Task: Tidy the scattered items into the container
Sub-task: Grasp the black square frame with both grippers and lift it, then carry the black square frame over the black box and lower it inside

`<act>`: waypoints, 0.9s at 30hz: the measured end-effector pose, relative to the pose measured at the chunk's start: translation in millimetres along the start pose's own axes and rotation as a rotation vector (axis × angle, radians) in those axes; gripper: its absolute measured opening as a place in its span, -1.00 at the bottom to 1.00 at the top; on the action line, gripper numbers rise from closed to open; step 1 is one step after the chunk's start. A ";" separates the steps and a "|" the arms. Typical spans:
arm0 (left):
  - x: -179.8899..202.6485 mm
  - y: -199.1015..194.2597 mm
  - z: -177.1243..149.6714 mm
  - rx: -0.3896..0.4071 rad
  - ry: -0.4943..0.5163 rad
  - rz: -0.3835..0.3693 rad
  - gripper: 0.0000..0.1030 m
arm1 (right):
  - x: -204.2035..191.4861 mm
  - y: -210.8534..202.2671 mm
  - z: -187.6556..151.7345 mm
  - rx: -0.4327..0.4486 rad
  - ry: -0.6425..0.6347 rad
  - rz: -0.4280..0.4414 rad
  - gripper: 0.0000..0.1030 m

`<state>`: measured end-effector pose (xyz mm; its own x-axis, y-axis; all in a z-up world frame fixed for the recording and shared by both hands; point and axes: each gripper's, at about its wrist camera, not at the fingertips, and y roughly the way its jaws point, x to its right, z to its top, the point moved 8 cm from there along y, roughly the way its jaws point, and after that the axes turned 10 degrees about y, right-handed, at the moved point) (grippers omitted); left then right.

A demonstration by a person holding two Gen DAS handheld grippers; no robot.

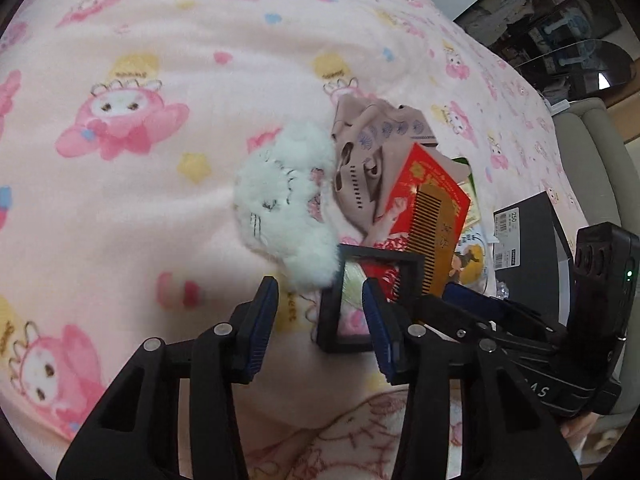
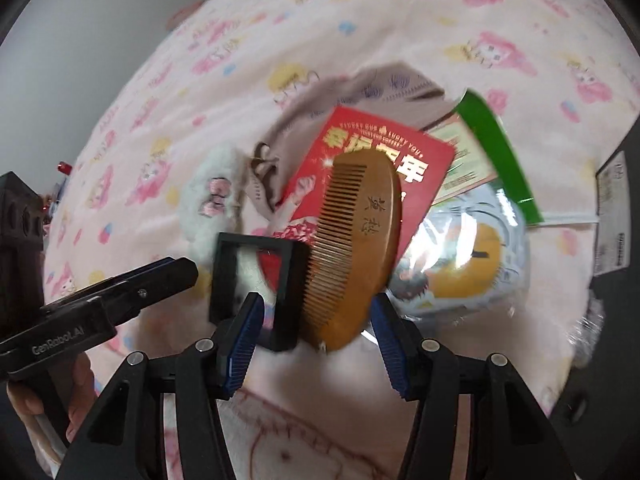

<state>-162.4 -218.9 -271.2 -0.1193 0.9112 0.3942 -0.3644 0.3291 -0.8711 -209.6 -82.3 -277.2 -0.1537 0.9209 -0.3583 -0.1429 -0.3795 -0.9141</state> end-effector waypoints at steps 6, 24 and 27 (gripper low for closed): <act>12.5 33.1 -9.2 -0.117 0.021 -0.080 -0.16 | -9.3 7.0 -1.0 -0.024 -0.068 -0.005 -0.15; 216.2 -39.7 -23.5 0.016 0.334 -0.170 -0.51 | 66.0 -179.6 -37.0 0.295 0.027 0.085 -0.42; 273.8 -32.9 -24.7 0.016 0.406 -0.213 -0.51 | 103.1 -221.6 -45.4 0.376 0.006 -0.007 -0.42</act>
<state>-160.2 25.9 -141.9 0.3302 0.8480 0.4146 -0.3564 0.5188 -0.7771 -149.4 100.7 -120.2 -0.1460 0.9236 -0.3544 -0.4930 -0.3785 -0.7834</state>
